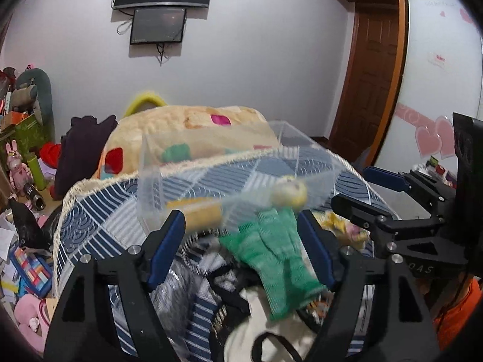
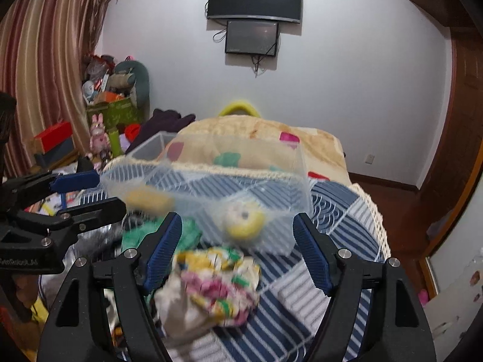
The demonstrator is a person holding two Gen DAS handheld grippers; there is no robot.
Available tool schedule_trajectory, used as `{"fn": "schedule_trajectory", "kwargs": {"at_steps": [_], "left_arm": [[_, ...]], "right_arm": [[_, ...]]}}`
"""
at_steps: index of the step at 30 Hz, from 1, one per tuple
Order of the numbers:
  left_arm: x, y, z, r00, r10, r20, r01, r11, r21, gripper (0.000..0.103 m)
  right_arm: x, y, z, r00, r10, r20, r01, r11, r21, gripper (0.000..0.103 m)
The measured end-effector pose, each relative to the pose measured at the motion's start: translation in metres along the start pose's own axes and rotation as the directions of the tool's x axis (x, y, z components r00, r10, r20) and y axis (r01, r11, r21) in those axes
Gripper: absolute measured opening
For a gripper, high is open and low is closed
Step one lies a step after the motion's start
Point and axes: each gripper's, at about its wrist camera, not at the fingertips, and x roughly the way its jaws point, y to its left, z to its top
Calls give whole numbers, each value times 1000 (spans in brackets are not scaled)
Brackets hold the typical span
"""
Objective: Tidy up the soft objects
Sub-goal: 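Lower the sponge into the clear box with the left tool while the right tool drops the ball in, then grasp the green knit glove with the left tool while the right tool grasps the floral scrunchie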
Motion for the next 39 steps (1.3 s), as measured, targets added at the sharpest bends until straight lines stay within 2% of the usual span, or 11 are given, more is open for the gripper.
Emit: {"fn": "schedule_trajectory", "kwargs": {"at_steps": [4,7,10,14,18,20,24,31,33,37,39], "left_arm": [[0,-5,-14,999,-23,-22,23,1000,6,76],[0,-9,-21,998,-58,-38,58,998,-2,74],[4,-13,-24,995,-75,-58,76,997,4,61],[11,-20,-27,989,-118,-90,119,993,-1,51],[18,-25,-28,986,-132,-106,133,991,-4,51],[23,-24,-29,985,-128,-119,128,992,-9,51],[36,-19,-29,984,-99,-150,95,995,-34,51],[48,-17,-33,979,-107,-172,101,994,-42,50],[49,-17,-34,978,-114,-173,108,993,-43,37],[46,-13,-34,978,-125,-166,119,992,-46,23],[41,-12,-35,979,-129,-157,124,991,-46,12]], "right_arm": [[4,3,-16,999,26,-32,-27,1000,-8,73],[9,3,-27,998,15,-55,-16,1000,-14,73],[10,-2,-32,998,23,-60,-23,1000,16,71],[1,-8,-33,998,46,-42,-44,998,49,51],[-1,-12,-35,996,71,-47,-67,995,77,27],[1,-13,-36,995,89,-54,-84,992,92,21],[0,-14,-39,995,90,-49,-84,990,110,16],[-5,-18,-36,997,79,-25,-75,990,121,14],[-8,-18,-36,997,74,-16,-71,991,117,13],[-14,-18,-31,998,62,9,-63,992,113,13],[-19,-19,-28,998,60,24,-62,991,116,13]]}}
